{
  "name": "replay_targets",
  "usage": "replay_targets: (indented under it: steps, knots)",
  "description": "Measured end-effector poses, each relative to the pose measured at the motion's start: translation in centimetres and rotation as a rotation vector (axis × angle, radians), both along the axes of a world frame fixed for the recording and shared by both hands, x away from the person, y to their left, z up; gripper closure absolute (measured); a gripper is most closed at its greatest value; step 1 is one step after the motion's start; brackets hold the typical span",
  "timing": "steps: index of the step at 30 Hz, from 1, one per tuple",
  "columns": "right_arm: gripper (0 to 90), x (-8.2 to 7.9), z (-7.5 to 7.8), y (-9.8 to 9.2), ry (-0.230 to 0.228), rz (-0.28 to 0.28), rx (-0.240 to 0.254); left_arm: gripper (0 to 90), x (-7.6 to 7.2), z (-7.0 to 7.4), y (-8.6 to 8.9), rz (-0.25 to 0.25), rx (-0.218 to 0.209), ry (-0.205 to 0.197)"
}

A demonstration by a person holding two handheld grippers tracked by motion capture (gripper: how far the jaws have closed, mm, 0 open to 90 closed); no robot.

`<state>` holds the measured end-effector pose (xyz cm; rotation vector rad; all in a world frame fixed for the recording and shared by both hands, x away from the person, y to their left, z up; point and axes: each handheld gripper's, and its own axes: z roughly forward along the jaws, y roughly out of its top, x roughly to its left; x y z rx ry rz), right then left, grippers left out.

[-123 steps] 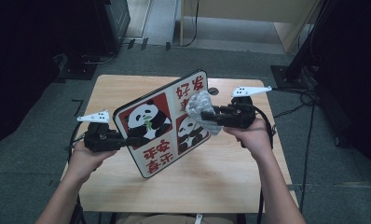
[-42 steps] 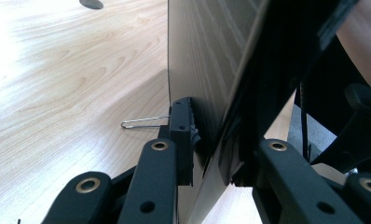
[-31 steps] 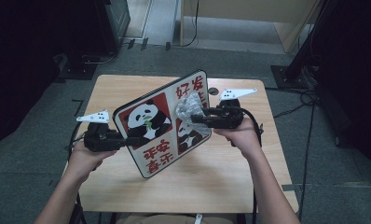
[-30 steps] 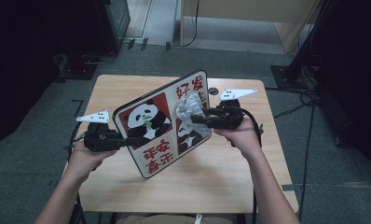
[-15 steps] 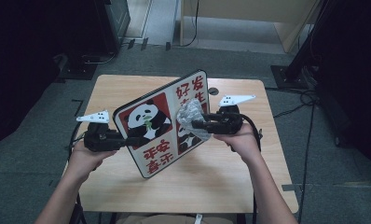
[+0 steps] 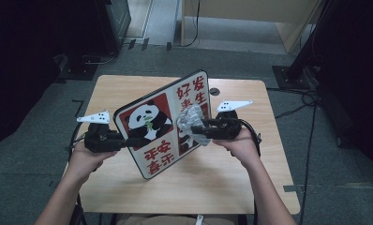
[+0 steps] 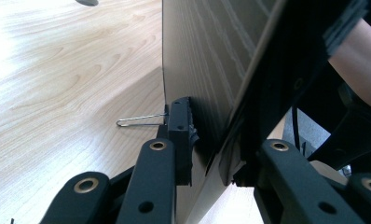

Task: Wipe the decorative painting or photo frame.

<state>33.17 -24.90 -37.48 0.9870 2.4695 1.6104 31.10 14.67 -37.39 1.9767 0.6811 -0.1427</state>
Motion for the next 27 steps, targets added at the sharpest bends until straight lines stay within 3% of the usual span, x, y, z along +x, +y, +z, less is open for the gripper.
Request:
replay_targets:
  steps: [27]
  knots:
    - [60.6,-0.7,-2.8,-0.1,0.062,0.002,-0.035,74.3,0.0,0.0,0.0,-0.003,0.000,0.003]
